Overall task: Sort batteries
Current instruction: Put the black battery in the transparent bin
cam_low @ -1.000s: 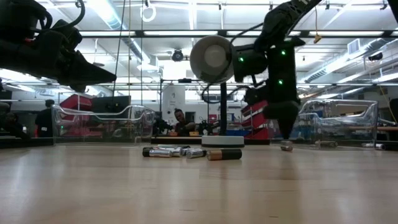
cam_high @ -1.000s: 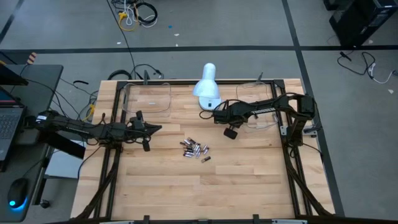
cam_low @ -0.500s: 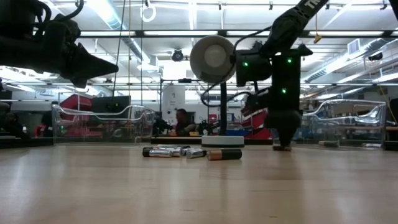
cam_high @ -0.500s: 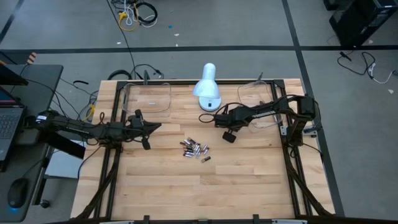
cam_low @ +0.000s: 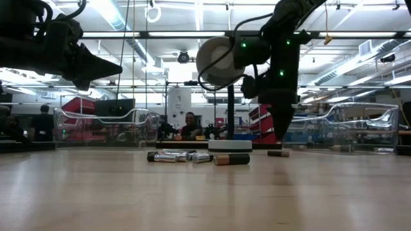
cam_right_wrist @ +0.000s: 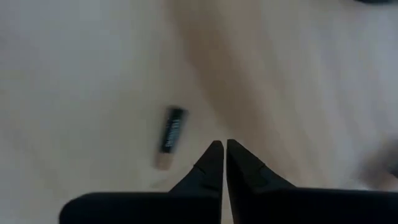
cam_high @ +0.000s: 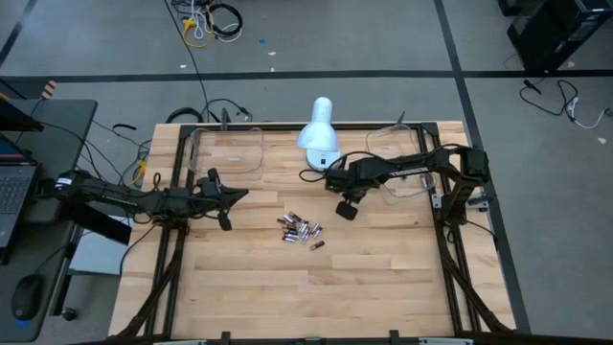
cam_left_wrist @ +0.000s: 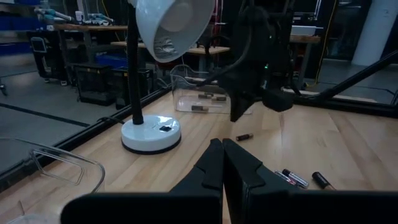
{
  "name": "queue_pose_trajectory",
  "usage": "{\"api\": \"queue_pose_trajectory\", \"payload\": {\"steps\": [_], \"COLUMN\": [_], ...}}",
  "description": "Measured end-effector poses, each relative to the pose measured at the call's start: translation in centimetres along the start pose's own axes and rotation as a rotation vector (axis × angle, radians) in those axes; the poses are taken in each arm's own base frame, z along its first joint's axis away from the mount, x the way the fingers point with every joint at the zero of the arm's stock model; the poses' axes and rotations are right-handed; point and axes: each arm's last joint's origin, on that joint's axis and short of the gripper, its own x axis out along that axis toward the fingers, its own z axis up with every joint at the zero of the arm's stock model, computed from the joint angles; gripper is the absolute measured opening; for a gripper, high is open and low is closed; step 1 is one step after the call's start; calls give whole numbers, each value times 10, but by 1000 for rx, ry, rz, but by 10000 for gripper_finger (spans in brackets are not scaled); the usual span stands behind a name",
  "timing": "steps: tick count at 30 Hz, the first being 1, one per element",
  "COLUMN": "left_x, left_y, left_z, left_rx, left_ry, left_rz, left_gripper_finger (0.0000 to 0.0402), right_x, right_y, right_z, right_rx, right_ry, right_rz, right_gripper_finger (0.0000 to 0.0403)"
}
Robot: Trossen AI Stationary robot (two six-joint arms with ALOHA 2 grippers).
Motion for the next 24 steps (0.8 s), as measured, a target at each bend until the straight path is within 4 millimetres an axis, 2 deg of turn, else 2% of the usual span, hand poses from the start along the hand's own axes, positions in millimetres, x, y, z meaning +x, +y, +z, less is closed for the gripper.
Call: {"api": "queue_pose_trajectory", "payload": {"steps": [6, 11, 17, 24], "left_x": [0, 0, 0, 0], "left_y": [0, 0, 0, -1], "left_z": [0, 0, 0, 0], "left_rx": [-1, 0, 0, 1], "left_ry": [-1, -1, 0, 5], "left_rz": [0, 0, -1, -20], "left_gripper_finger": [2, 2, 2, 2], "right_x": [-3, 2, 16, 31], "right_y": [20, 32, 41, 46], "right_z": [0, -7, -15, -27], "right_rx": [-114, -59, 49, 125], "right_ry": [-20, -62, -130, -181], "right_rz": [195, 91, 99, 98], "right_gripper_finger": [50, 97, 150, 182]}}
